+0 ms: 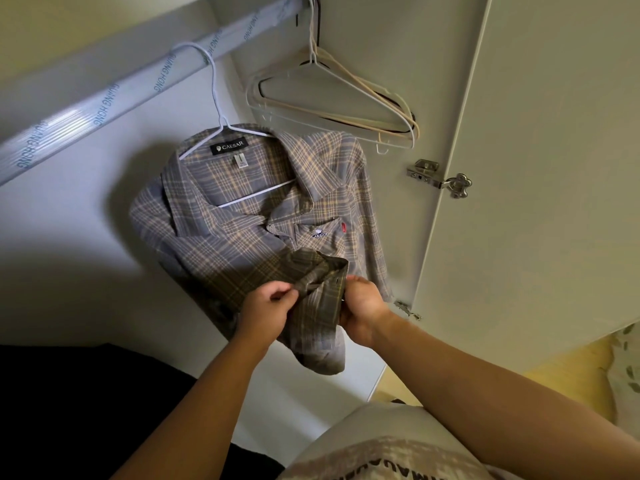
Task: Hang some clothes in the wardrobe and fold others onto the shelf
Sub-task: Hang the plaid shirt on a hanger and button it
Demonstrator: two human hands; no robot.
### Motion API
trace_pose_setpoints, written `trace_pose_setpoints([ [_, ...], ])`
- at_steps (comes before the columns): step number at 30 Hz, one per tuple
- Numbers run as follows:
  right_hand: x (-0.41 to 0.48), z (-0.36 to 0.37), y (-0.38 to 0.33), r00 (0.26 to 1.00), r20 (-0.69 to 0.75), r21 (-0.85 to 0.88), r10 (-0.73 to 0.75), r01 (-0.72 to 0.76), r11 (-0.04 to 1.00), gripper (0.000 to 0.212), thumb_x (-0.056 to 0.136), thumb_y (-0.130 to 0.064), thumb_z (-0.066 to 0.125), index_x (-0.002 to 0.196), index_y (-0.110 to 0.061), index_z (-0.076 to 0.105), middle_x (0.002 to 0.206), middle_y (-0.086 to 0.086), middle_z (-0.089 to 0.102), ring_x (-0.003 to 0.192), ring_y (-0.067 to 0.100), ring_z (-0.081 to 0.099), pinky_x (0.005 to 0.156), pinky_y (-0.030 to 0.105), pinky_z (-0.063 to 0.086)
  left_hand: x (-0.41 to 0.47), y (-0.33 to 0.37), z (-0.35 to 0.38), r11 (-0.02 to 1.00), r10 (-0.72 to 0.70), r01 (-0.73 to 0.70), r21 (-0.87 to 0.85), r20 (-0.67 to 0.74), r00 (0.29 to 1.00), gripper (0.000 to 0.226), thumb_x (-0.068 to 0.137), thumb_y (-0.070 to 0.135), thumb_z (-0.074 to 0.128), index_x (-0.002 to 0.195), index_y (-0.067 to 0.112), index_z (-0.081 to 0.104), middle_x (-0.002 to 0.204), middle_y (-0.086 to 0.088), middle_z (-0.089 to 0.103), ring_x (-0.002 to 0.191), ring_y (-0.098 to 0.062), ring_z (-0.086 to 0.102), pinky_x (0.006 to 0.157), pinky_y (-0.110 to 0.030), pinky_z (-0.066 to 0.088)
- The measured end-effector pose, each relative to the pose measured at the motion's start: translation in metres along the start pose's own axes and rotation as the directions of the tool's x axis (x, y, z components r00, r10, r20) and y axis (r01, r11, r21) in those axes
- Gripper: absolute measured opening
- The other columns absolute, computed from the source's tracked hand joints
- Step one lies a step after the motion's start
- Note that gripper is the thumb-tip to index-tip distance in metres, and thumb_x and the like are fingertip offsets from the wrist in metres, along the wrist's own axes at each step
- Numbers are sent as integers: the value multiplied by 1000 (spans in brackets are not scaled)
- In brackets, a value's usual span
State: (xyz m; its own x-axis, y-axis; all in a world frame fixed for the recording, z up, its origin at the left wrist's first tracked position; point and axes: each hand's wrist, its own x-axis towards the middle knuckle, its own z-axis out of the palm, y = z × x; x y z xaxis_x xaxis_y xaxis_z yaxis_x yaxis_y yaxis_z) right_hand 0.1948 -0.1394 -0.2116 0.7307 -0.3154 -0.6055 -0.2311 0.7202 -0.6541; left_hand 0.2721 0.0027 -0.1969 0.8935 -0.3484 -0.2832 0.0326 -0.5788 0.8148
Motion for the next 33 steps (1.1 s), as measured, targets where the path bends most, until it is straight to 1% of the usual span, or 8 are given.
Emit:
trace_pose_setpoints([
  [3,-1,-1,0,1000,-11,-21,14,-14,1000,27,99,-4,42,100,2,68,99,23,72,86,36,71,84,51,59,2,7,-4,995,-4,-6,-96,-97,995,10,97,14,61,105,14,66,104,-6,69,99,-25,67,90,-44,56],
  [7,-4,-3,-1,999,-33,-31,21,-22,999,30,103,-9,41,93,-2,69,93,18,73,79,31,72,64,39,60,5,16,-10,993,24,-44,-112,-174,984,16,101,15,53,113,11,62,105,-5,62,98,-25,62,85,-39,54],
  [11,5,-4,2,999,10,1,35,-35,999,49,103,-49,40,117,-10,66,106,11,75,97,27,73,87,44,58,2,21,-12,991,89,-110,-76,-239,967,5,101,16,52,105,14,55,96,0,59,85,-16,57,71,-25,45],
  [15,5,-5,-1,982,179,-44,52,-45,998,73,80,-76,59,129,-22,59,117,4,72,107,21,69,97,42,52,-3,31,-12,989,128,-144,-42,-266,956,5,103,16,48,106,14,50,84,5,52,70,-7,48,56,-18,37],
  [18,7,-6,6,987,162,-141,-3,26,990,76,71,-42,88,131,-15,49,122,9,68,106,24,70,95,43,55,-4,36,-13,985,147,-167,-49,-281,948,5,103,16,46,107,13,49,81,2,51,67,-11,47,56,-23,38],
  [21,6,-6,10,993,110,-144,-49,64,987,36,85,-9,77,117,-6,62,109,15,73,98,27,72,93,44,57,-4,36,-15,981,151,-181,-75,-299,942,5,104,17,43,105,16,49,73,-1,46,57,-14,40,51,-28,36],
  [24,9,-9,9,996,14,-179,-91,92,980,11,96,-11,63,99,-7,73,98,14,75,89,26,72,89,40,58,-3,36,-19,976,169,-200,-84,-281,945,6,105,18,43,105,17,49,73,0,45,59,-14,39,54,-29,36],
  [33,10,-13,6,960,-225,-426,-168,59,903,33,99,-40,56,85,-11,64,79,4,64,77,22,61,70,32,52,-4,34,-29,990,69,-83,-118,-116,991,43,81,-14,54,107,20,54,81,-5,56,61,-14,51,48,-24,43],
])
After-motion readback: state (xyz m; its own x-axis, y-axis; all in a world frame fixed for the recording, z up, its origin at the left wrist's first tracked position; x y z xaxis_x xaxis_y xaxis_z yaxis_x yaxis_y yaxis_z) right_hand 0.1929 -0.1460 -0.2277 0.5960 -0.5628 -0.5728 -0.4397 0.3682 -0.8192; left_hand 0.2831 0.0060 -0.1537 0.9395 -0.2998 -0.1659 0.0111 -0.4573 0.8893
